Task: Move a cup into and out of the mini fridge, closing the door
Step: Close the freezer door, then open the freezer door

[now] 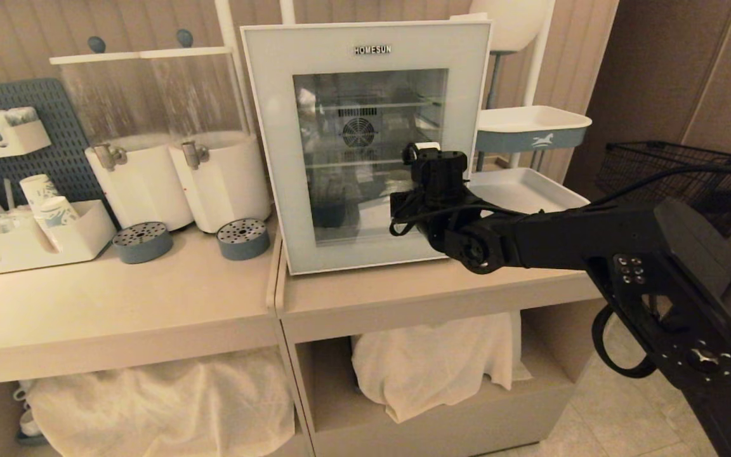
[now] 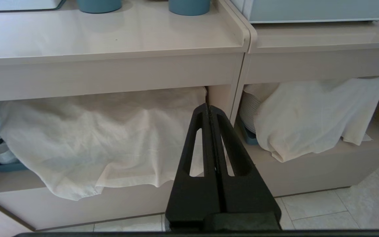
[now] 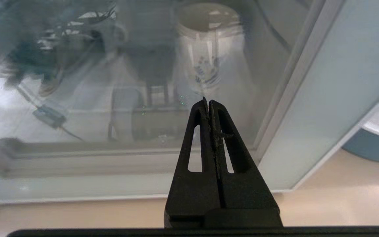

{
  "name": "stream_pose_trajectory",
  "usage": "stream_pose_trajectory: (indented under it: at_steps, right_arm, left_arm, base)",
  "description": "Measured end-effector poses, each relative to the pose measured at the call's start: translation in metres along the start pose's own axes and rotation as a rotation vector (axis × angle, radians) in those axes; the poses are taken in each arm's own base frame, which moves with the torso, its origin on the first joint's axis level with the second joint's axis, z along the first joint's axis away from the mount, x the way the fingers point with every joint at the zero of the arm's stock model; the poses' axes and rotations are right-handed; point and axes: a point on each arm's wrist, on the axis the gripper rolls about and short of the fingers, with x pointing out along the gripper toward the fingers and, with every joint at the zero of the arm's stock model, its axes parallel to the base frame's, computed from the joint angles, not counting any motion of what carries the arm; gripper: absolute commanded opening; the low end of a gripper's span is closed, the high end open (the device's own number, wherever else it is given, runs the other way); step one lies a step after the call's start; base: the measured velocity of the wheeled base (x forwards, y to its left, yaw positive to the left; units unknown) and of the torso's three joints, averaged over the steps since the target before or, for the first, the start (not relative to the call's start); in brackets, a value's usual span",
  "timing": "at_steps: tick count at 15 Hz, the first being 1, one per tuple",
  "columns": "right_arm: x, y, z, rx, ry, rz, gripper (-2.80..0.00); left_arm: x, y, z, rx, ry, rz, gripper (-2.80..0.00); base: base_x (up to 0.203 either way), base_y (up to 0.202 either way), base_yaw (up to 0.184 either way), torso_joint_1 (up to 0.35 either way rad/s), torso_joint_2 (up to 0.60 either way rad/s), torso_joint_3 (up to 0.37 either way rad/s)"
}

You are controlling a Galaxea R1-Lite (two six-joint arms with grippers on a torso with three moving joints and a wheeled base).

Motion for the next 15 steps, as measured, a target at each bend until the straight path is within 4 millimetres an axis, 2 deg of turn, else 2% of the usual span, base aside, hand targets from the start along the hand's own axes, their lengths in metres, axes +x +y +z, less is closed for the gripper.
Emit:
stream_pose_trajectory:
  at_steps: [1, 3, 5, 7, 9, 10, 11, 12, 13, 15]
  right_arm:
    - [-0.006, -0.003, 0.003, 0.005, 0.008, 0.000, -2.80]
    - [-0.031, -0.015, 0.021, 0.024, 0.010, 0.005, -2.80]
    - [-0.073, -0.032, 0.051, 0.037, 0.002, 0.026, -2.80]
    - [-0.141, -0.061, 0.096, 0.065, -0.043, 0.047, -2.80]
    - [-0.236, -0.108, 0.133, 0.099, -0.100, 0.047, -2.80]
    - [-0.278, -0.131, 0.141, 0.114, -0.124, 0.028, -2.80]
    - [-0.324, -0.156, 0.143, 0.129, -0.143, -0.012, -2.80]
    - [-0.370, -0.183, 0.136, 0.141, -0.154, -0.083, -2.80]
    - [-0.405, -0.206, 0.123, 0.151, -0.159, -0.168, -2.80]
    - [-0.471, -0.240, 0.081, 0.159, -0.154, -0.388, -2.80]
  left_arm:
    - [0.000, 0.000, 0.000, 0.000, 0.000, 0.000, -2.80]
    - [0.000, 0.000, 0.000, 0.000, 0.000, 0.000, -2.80]
    - [0.000, 0.000, 0.000, 0.000, 0.001, 0.000, -2.80]
    - [0.000, 0.000, 0.000, 0.001, 0.001, 0.000, -2.80]
    - [0.000, 0.000, 0.000, 0.001, 0.001, 0.000, -2.80]
    - [0.000, 0.000, 0.000, 0.000, 0.000, 0.000, -2.80]
    - [0.000, 0.000, 0.000, 0.000, 0.001, 0.000, -2.80]
    - [0.000, 0.000, 0.000, 0.000, 0.001, 0.000, -2.80]
    - [0.000, 0.000, 0.000, 0.000, 0.000, 0.000, -2.80]
    - [0.000, 0.000, 0.000, 0.000, 0.000, 0.000, -2.80]
  base:
    - [0.000, 0.000, 0.000, 0.000, 0.00, 0.000]
    - [0.000, 0.000, 0.000, 0.000, 0.00, 0.000]
    - [0.000, 0.000, 0.000, 0.000, 0.00, 0.000]
    - [0.000, 0.000, 0.000, 0.000, 0.00, 0.000]
    - [0.000, 0.000, 0.000, 0.000, 0.00, 0.000]
    - [0.000, 0.000, 0.000, 0.000, 0.00, 0.000]
    - [0.000, 0.000, 0.000, 0.000, 0.00, 0.000]
    - [0.000, 0.000, 0.000, 0.000, 0.00, 0.000]
    - [0.000, 0.000, 0.000, 0.000, 0.00, 0.000]
    - [0.000, 0.000, 0.000, 0.000, 0.00, 0.000]
